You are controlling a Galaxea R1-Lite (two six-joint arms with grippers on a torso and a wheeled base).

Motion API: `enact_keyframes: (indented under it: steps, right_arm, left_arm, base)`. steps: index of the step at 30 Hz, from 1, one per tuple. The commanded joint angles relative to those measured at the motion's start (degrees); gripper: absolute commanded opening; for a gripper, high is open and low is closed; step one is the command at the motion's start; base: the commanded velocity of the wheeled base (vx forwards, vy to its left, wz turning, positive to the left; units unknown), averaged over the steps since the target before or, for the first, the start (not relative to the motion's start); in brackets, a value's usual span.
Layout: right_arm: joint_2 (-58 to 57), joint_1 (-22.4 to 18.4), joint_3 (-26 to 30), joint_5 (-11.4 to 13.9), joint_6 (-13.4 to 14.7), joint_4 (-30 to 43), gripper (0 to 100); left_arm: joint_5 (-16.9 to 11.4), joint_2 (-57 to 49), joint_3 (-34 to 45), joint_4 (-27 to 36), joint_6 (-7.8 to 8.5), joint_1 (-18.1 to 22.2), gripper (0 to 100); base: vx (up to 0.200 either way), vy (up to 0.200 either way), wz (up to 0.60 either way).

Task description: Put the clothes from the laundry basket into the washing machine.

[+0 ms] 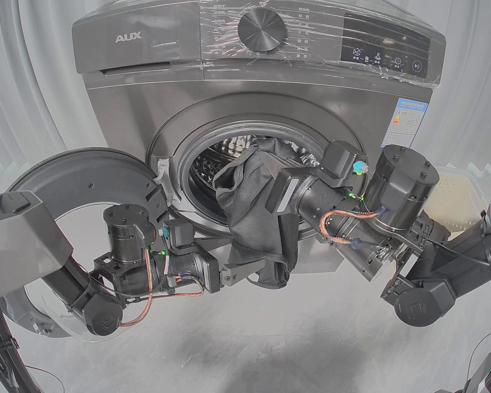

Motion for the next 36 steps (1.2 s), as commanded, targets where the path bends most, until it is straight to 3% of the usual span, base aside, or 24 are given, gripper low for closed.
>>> enact_keyframes:
  steps: [1,16,36]
  right_arm:
    - [0.04,0.07,-0.01,0.03,0.01,-0.05,0]
    - [0.13,0.07,0.95,0.03,-0.07,-0.84,0]
    - [0.31,0.25,1.39,0.03,0.01,-0.92,0]
  left_arm:
    - [-0.01,1.62,-0.4,-0.2,0.02,-0.12,100]
    - [0.26,3.55,-3.04,-2.57,-0.06,-2.67,100]
    - [2.37,9.35,-6.2,-5.65,0.38,-1.88,100]
  base:
    - [0.0,0.0,0.0]
    - [0.0,0.0,0.0]
    - [0.0,0.0,0.0]
